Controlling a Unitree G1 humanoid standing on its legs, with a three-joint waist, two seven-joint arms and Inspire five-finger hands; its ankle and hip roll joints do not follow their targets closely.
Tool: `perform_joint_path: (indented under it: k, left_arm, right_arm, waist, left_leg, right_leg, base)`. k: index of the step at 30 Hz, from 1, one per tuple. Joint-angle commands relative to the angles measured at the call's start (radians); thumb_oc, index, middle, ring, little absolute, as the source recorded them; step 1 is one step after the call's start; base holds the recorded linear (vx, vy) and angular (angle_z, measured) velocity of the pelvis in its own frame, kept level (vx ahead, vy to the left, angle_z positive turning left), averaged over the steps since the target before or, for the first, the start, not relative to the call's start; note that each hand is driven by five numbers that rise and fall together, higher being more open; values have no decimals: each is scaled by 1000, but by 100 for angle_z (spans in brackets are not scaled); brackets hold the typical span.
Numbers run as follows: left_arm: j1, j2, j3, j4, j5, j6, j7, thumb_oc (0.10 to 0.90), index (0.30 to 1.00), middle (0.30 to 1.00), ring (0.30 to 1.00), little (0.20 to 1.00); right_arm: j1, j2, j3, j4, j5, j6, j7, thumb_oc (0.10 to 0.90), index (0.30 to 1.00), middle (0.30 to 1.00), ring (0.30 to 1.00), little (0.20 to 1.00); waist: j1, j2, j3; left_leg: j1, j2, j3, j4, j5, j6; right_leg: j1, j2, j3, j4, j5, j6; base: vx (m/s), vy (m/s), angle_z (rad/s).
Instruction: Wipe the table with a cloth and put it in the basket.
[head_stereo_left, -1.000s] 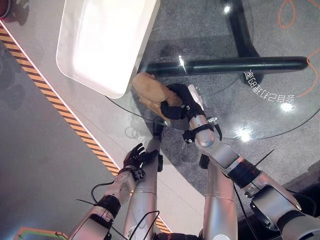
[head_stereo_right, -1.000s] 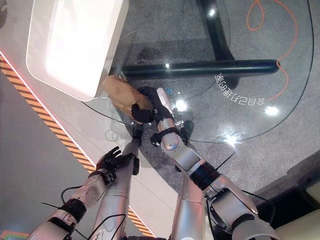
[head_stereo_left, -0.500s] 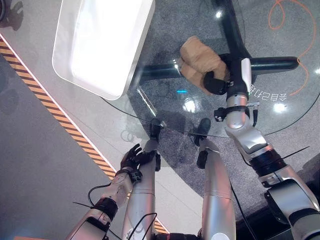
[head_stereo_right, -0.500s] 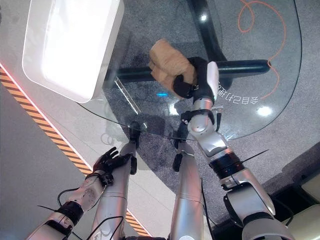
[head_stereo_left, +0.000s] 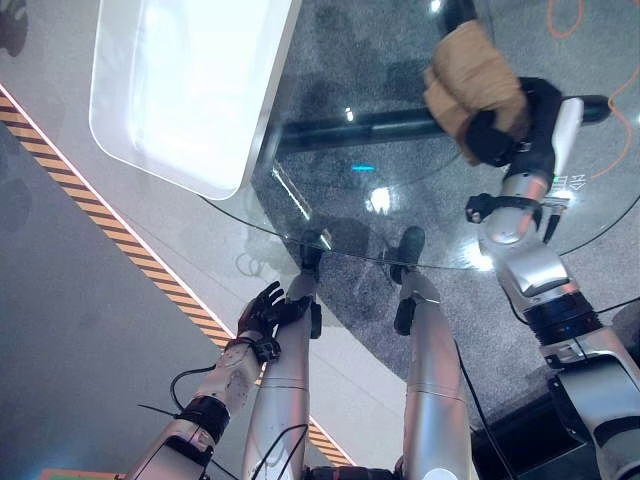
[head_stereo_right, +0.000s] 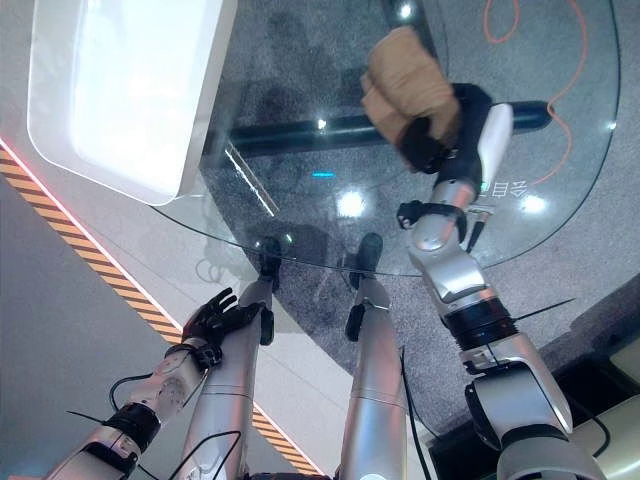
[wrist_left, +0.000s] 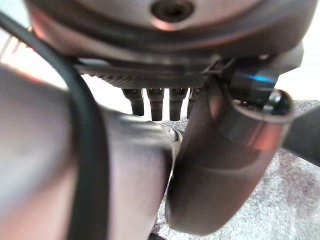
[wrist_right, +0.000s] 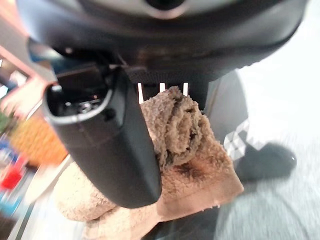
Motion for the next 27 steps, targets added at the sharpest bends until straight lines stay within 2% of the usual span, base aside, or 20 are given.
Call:
perform_joint_path:
  k: [1, 4, 6, 17, 19, 27]
  left_arm:
    - [157, -42, -6, -6, -22, -5, -9, 800, 900, 900, 900, 900]
    - [158, -39, -7, -6, -33, -14, -13, 800, 900, 900, 900, 900]
    - [156, -39, -7, -9, -37, -13, -11, 800, 900, 900, 900, 900]
    - [151, -54, -6, 1, -43, -20, -23, 800, 900, 900, 900, 900]
    - [150, -55, -6, 2, -42, -19, -23, 800, 900, 900, 900, 900]
    - [150, -62, 4, -7, -29, -8, -14, 800, 900, 900, 900, 900]
  right_arm:
    - [26, -158, -117, -51, 7, -95, -194, 100, 300, 300, 300, 200]
    - [45, -162, -155, -54, 43, -165, -276, 100, 300, 300, 300, 200]
    - [53, -161, -174, -58, 43, -188, -300, 100, 300, 300, 300, 200]
    - [11, -148, -159, -94, 8, -222, -318, 100, 300, 300, 300, 200]
    - [7, -145, -158, -94, 4, -222, -319, 100, 300, 300, 300, 200]
    - [-2, -112, -119, -150, -55, -124, -191, 100, 300, 300, 300, 200]
  waist:
    - [-26, 45, -19]
    - [-31, 44, -19]
    - [-33, 45, -19]
    - [-28, 52, -19]
    - [-27, 52, -19]
    - [-20, 51, -19]
  left_leg:
    - [-5, -56, 71, 8, -37, 42]
    - [-1, -56, 73, 2, -36, 41]
    - [4, -56, 74, -4, -34, 40]
    - [17, -60, 71, -23, -27, 38]
    - [18, -61, 71, -23, -27, 38]
    - [18, -67, 66, -27, -24, 40]
  right_leg:
    - [14, 96, -19, -85, 59, 18]
    - [19, 98, -18, -95, 62, 19]
    - [24, 98, -17, -103, 64, 20]
    - [41, 98, -14, -121, 64, 17]
    - [42, 98, -14, -121, 64, 17]
    - [42, 98, -18, -121, 62, 17]
  base:
    - [0, 0, 0]
    - [0, 0, 0]
    - [0, 0, 0]
    - [-3, 7, -1]
    - [0, 0, 0]
    - [0, 0, 0]
